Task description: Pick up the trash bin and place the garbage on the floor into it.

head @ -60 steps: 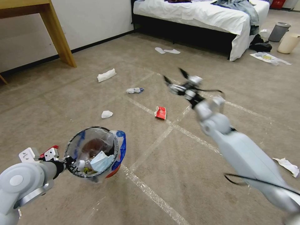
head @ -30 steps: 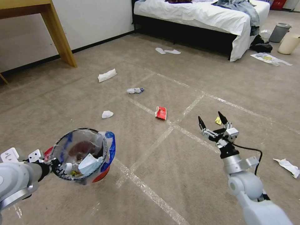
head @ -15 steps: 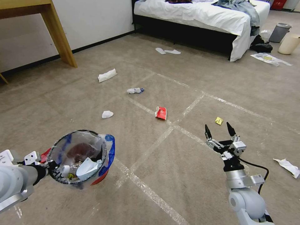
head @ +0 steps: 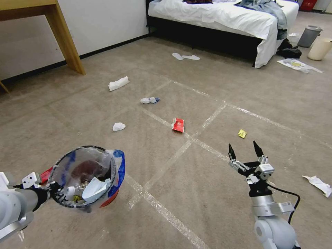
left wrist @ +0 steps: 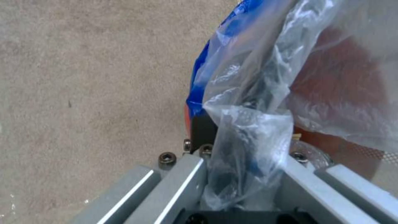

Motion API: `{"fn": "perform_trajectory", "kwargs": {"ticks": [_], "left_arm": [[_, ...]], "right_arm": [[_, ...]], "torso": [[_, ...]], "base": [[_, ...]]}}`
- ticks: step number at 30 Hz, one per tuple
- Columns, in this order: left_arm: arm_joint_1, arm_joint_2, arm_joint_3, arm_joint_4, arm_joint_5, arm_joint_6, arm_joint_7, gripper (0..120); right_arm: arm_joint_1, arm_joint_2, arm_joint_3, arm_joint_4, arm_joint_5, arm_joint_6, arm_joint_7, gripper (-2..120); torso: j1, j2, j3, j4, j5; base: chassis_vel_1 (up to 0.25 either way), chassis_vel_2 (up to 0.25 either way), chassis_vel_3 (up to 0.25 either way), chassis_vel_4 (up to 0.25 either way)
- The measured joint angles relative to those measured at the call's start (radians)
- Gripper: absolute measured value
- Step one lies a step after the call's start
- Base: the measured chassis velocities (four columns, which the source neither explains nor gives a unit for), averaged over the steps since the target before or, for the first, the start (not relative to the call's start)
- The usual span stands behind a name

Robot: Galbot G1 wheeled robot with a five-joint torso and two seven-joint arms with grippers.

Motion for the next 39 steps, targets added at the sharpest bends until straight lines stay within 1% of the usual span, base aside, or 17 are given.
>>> {"fn": "perform_trajectory", "kwargs": {"ticks": [8, 19, 29, 39], "left_arm": [[0.004, 0.001, -0.014, -0.008, -0.012, -0.001, 0.000, 0], [0.023, 0.011, -0.057, -0.016, -0.034, -0.002, -0.004, 0], [0.010, 0.008, -0.050, -0.005, -0.036, -0.003, -0.003, 0], [0.005, 0.012, -0.055, 0.004, -0.040, -0.009, -0.003, 0]], "right_arm": [[-0.004, 0.005, -0.008, 0.000, -0.015, 0.011, -0.008, 100], [-0.001, 0.018, -0.027, -0.014, -0.045, 0.019, -0.014, 100], [-0.001, 0.022, -0.029, -0.019, -0.055, 0.024, -0.019, 100], [0.004, 0.023, -0.032, -0.027, -0.056, 0.032, -0.024, 100]], "torso": [[0.000, 0.000, 0.000, 0.0000, 0.0000], [0.000, 0.000, 0.000, 0.0000, 0.0000], [0.000, 0.000, 0.000, -0.0001, 0.0000], [0.000, 0.000, 0.000, 0.0000, 0.0000]], "base": [[0.000, 0.000, 0.000, 0.000], [-0.005, 0.003, 0.003, -0.006], [-0.052, 0.057, 0.063, -0.055], [-0.081, 0.081, 0.078, -0.080]]}}
